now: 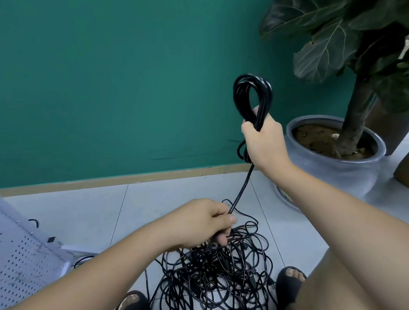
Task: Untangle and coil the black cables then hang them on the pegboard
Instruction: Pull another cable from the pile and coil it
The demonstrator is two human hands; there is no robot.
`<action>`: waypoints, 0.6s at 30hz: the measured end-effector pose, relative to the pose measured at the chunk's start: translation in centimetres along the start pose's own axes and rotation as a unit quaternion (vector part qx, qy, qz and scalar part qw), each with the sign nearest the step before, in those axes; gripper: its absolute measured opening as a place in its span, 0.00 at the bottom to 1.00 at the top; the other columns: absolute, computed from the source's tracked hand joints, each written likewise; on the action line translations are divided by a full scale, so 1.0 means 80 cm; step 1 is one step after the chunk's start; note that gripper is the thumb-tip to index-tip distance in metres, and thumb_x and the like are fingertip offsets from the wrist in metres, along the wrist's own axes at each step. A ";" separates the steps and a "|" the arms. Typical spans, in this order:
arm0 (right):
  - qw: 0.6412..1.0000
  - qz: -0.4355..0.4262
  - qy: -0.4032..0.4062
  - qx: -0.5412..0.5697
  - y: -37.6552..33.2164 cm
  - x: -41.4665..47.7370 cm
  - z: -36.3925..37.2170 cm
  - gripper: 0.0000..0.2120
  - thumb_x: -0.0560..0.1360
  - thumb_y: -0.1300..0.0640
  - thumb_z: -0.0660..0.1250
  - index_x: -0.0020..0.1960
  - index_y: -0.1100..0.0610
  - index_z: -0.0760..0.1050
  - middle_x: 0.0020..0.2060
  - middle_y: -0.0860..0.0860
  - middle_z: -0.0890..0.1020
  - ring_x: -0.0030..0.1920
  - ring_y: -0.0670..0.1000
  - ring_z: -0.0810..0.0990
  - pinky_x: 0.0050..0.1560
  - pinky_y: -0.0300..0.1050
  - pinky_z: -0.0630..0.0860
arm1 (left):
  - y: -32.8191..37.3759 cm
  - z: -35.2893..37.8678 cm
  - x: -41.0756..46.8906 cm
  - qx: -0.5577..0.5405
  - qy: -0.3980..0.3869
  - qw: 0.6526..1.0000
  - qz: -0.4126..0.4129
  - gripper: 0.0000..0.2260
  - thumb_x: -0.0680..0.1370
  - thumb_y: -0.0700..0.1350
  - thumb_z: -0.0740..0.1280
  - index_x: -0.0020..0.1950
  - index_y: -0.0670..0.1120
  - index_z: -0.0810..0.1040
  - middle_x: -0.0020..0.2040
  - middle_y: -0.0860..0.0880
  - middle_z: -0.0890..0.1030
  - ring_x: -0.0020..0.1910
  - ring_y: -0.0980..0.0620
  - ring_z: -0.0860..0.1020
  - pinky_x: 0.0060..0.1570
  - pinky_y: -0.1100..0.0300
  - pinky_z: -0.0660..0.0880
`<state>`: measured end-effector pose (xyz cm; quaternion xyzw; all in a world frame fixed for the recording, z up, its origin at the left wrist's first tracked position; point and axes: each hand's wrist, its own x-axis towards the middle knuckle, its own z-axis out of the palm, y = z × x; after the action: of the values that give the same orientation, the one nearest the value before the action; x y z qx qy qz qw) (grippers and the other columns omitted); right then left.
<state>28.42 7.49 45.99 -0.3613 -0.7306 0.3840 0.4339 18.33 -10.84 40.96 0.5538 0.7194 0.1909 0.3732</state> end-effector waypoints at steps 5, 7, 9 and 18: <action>0.995 0.001 -0.053 -0.085 0.007 0.004 0.003 0.12 0.80 0.58 0.61 0.41 0.48 0.62 0.34 0.51 0.71 0.32 0.52 0.65 0.34 0.50 0.64 | 0.017 -0.029 -0.022 -0.001 0.101 0.992 0.070 0.17 0.85 0.60 0.66 0.43 0.52 0.81 0.30 0.55 0.75 0.30 0.56 0.74 0.35 0.57 0.71; 0.992 0.010 -0.077 -0.103 0.008 0.003 0.007 0.10 0.80 0.57 0.61 0.42 0.48 0.63 0.36 0.52 0.72 0.34 0.53 0.66 0.36 0.50 0.65 | 0.020 -0.044 -0.028 -0.039 0.154 0.983 0.098 0.15 0.82 0.59 0.71 0.42 0.51 0.81 0.31 0.54 0.72 0.32 0.53 0.70 0.37 0.53 0.70; 0.989 0.010 -0.099 -0.109 0.007 0.002 0.012 0.08 0.80 0.56 0.61 0.43 0.48 0.65 0.37 0.53 0.74 0.35 0.53 0.68 0.37 0.50 0.67 | 0.025 -0.060 -0.035 -0.080 0.193 0.970 0.122 0.14 0.80 0.57 0.75 0.41 0.48 0.81 0.32 0.52 0.71 0.32 0.52 0.68 0.37 0.54 0.66; 0.956 -0.039 -0.285 -0.048 -0.003 -0.042 0.033 0.19 0.84 0.31 0.59 0.45 0.41 0.77 0.36 0.43 0.83 0.37 0.42 0.78 0.46 0.48 0.74 | 0.032 -0.103 -0.045 -0.120 0.355 0.912 0.168 0.18 0.71 0.54 0.82 0.36 0.43 0.80 0.30 0.41 0.71 0.28 0.49 0.69 0.29 0.59 0.72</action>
<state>27.18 3.83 44.17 -0.2283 -0.8550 0.4186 0.2041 14.24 -12.23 49.25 0.5132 0.6723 0.5201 0.1190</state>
